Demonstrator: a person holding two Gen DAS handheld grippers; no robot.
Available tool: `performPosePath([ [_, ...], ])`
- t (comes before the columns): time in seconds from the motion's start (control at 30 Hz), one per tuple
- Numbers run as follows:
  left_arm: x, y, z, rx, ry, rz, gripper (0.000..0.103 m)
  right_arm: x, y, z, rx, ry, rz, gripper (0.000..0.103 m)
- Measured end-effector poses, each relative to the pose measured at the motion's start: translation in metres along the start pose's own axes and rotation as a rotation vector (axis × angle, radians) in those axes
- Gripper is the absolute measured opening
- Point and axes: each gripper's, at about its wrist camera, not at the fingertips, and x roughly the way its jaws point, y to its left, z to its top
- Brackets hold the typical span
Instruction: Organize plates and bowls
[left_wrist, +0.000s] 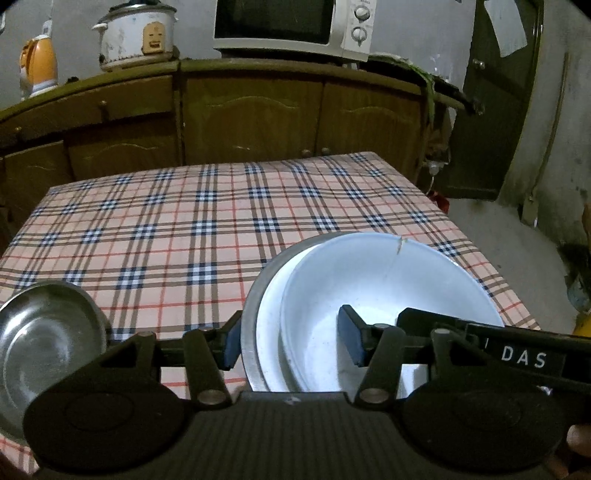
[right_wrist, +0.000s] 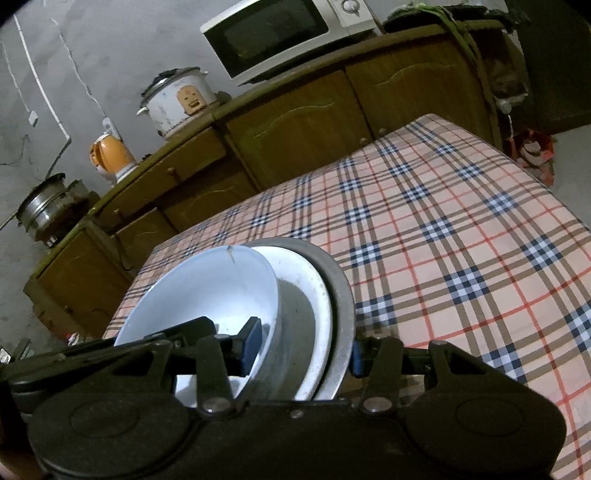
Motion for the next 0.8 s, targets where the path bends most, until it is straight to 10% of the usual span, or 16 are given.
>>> performPosePath([
  [0.8, -0.049, 0.039, -0.014, -0.036, -0.040, 0.098, 0.055, -0.004, 0.058, -0.018, -0.062, 0.022, 0.092, 0.057],
])
